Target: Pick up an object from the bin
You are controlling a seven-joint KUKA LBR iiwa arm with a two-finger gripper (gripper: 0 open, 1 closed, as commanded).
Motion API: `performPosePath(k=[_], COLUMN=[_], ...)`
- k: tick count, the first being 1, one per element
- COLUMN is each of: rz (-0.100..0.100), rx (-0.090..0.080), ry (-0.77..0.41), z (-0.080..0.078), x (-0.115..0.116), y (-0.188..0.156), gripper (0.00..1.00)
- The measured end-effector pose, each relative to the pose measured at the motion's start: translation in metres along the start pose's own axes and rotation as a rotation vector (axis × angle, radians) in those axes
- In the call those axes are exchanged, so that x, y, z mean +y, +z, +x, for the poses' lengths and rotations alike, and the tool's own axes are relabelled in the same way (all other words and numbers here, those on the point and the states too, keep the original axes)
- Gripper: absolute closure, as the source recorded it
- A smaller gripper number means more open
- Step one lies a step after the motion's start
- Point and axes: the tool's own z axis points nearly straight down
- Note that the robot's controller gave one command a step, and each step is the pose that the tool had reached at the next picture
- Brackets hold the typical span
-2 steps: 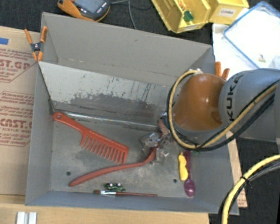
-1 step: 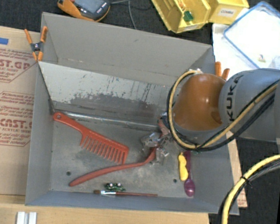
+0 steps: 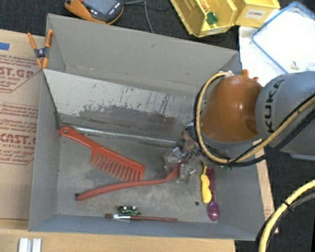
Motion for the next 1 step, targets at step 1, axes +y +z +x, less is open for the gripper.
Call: performPosePath(k=[1], rz=[0.008], rx=[-0.009], ry=[0.001], z=[-0.0028], x=[-0.0022], y=[-0.0411], gripper=[1.0])
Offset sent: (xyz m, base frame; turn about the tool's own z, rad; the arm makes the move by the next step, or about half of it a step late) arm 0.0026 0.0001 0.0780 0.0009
